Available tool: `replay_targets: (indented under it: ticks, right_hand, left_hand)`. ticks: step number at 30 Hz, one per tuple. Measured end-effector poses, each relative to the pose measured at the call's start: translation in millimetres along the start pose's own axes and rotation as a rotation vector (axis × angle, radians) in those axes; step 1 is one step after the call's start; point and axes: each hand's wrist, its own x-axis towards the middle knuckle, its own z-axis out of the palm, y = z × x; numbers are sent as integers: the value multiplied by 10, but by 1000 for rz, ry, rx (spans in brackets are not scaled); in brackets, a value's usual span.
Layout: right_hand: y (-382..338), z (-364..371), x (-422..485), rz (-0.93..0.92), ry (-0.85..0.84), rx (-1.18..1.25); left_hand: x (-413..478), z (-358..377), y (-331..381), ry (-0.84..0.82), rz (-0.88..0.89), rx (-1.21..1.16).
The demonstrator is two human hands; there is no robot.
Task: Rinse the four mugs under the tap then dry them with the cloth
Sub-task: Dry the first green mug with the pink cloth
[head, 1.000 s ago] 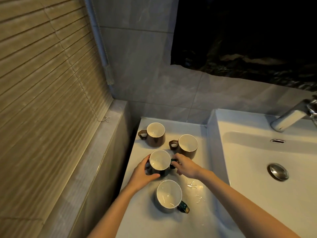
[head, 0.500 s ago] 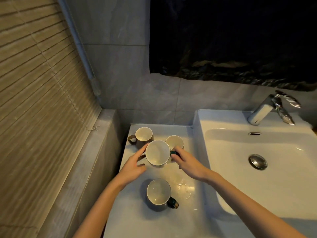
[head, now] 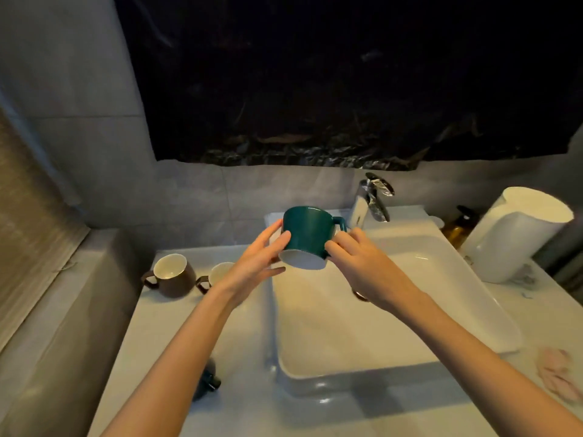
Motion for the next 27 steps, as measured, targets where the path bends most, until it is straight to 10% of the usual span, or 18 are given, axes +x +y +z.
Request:
replay_targets:
  ticks: [10,27]
  right_hand:
    - [1023,-384,-523,-173,160,-194]
    - [1385,-66,-933,-192,75,-10]
  left_hand:
    - [283,1031,201,77,266,104]
    - [271,1516,10,116,141,260]
